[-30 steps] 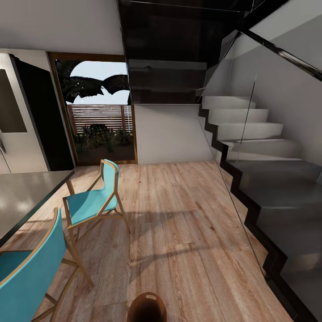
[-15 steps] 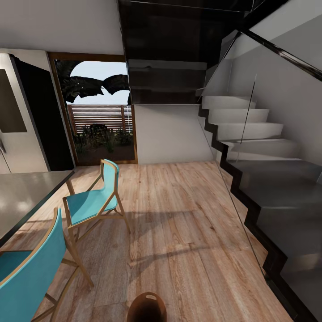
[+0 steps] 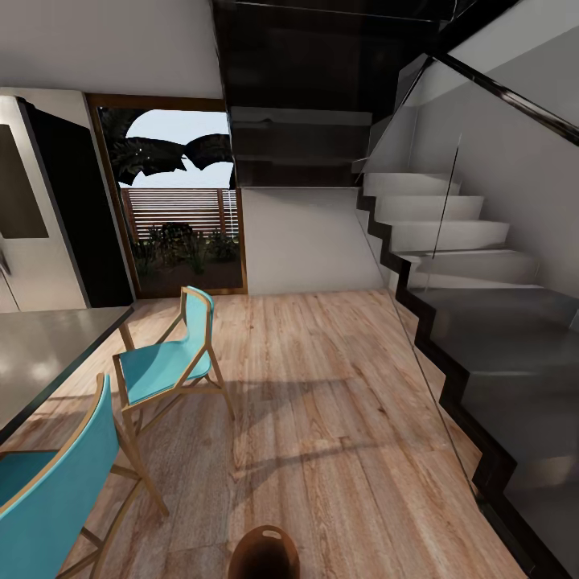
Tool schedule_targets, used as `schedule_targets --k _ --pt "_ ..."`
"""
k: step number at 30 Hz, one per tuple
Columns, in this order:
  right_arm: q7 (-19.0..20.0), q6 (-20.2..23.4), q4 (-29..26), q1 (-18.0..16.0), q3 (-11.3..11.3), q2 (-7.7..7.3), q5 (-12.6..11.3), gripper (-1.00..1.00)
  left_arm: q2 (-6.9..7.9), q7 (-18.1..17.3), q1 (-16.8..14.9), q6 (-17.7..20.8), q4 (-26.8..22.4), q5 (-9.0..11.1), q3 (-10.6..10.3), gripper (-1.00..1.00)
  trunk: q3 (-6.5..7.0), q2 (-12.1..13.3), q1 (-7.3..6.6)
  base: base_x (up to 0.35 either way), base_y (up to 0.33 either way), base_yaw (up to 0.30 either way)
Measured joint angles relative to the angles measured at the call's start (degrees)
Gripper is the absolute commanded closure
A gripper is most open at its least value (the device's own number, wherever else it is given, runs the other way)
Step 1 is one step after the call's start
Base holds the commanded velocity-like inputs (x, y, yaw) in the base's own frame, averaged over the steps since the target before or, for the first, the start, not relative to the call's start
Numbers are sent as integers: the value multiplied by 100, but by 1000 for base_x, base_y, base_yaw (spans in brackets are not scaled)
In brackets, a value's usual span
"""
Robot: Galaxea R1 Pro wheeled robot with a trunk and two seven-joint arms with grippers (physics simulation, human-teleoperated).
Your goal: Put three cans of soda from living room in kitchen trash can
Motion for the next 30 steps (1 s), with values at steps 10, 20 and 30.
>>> schedule_targets --k 10,20,30 --pt "0 0 0 0 0 0 0 -100 0 0 0 0 0 0 0 -100 0 0 0 0 0 0" --pt "0 0 0 0 0 0 0 -100 0 0 0 0 0 0 0 -100 0 0 0 0 0 0" --pt "0 0 0 0 0 0 0 -100 0 0 0 0 0 0 0 -100 0 0 0 0 0 0"
